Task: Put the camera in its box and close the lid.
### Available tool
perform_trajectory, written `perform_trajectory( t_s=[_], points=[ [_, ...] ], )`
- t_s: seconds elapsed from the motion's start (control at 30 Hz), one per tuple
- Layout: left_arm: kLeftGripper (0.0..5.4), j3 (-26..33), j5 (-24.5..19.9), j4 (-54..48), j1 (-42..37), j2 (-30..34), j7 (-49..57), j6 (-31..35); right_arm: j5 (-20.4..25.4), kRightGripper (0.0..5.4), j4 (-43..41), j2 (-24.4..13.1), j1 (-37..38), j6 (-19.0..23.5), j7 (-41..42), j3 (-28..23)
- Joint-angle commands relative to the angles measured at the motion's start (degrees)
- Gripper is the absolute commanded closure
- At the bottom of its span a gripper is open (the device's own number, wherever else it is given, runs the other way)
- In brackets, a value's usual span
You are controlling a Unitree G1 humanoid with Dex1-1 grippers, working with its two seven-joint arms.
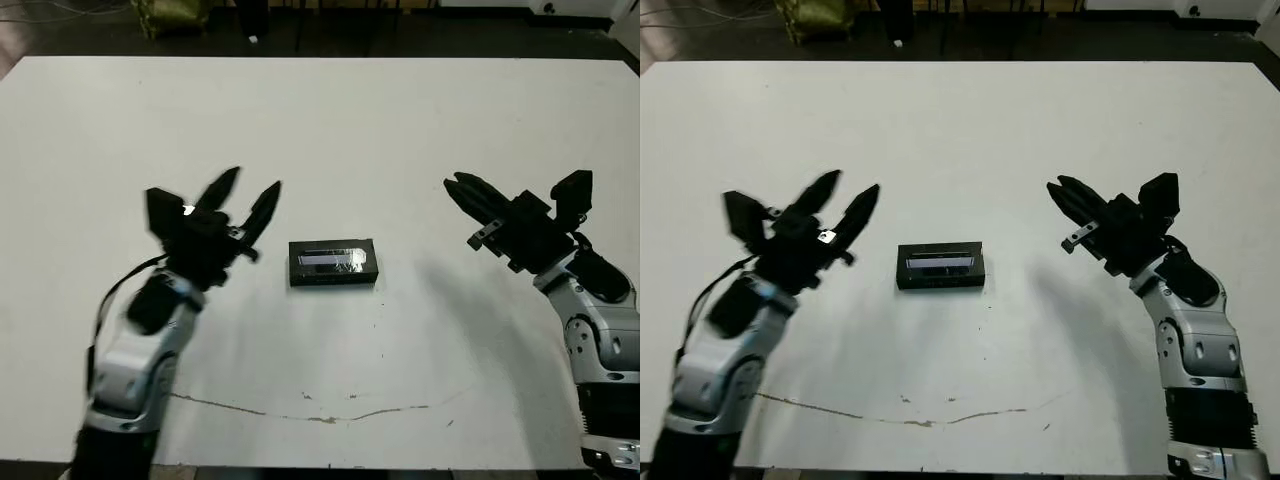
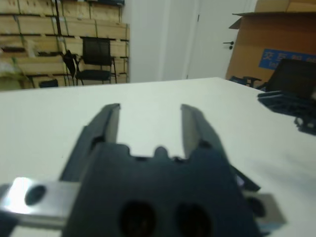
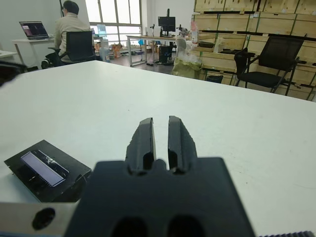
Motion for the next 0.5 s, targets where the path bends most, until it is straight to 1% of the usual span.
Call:
perform_trajectory(
  t_s=[0.03,0.17,0.3,0.37,0.43,0.5],
  points=[
    [4.37,-1.57,-0.34,0.27,-1.13,-2.79,2.48,5.24,-0.71,5.40,-0.76,-0.24,1.17,0.82,-1.04,0.13],
    [5.36,-4.42,2.12,2.61,-1.70,-5.20,4.90,7.64,-0.39,5.40,-1.96,-0.43,1.59,2.17,-1.83,-0.07],
    [5.39,-4.51,0.67,5.10,-1.69,-10.09,8.30,13.30,0.30,5.40,-1.64,-0.05,1.54,2.34,-1.55,-0.33],
    [5.39,-5.23,1.43,7.12,-1.75,-11.33,8.66,13.54,-0.33,5.40,-1.91,-0.13,1.61,1.91,-1.78,-0.06],
    [5.39,-6.38,2.41,9.39,-1.86,-11.22,8.14,12.89,-0.60,5.40,-2.03,-0.23,1.63,1.65,-1.70,0.08],
    [5.39,-7.25,2.91,10.16,-1.81,-11.07,8.32,13.68,-0.44,5.40,-1.85,-0.20,1.62,1.73,-1.53,0.02]
  ],
)
